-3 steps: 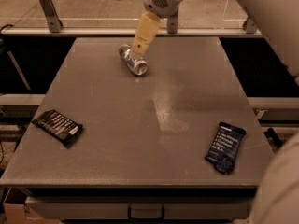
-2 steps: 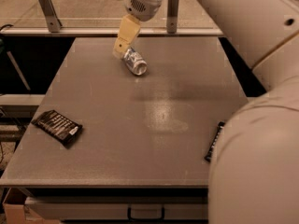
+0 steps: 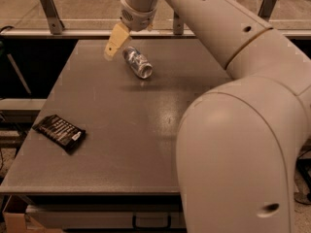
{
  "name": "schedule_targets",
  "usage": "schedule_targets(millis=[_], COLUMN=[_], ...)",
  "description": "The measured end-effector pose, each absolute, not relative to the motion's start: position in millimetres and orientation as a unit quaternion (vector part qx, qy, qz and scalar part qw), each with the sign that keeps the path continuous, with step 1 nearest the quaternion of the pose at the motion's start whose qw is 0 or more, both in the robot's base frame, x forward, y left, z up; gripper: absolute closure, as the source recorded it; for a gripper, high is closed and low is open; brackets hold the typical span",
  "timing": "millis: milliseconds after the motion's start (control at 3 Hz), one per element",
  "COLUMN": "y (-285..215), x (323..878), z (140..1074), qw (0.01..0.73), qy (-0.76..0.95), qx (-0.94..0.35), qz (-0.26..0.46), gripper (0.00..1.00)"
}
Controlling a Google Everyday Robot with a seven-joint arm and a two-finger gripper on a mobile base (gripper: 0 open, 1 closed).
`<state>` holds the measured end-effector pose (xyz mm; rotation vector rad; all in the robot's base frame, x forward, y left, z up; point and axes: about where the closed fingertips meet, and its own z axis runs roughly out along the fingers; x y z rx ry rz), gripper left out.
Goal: Place redbull can upright
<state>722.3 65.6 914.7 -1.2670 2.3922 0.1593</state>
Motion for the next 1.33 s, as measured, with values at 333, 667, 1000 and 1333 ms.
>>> schedule_targets(millis=[333,667,1000,1333], y=[74,75,72,71], x=[730,743,753,760], z=[901,881,860,842], qw=[0.199,0.188,0.169,0.150], qy=[0.884,0.900,0.914,0.925], qx=[-0.420,-0.391,-0.367,-0.349], qz=[0.053,0.038,0.027,0.022], gripper=[0.00,0.00,0.00,0.00])
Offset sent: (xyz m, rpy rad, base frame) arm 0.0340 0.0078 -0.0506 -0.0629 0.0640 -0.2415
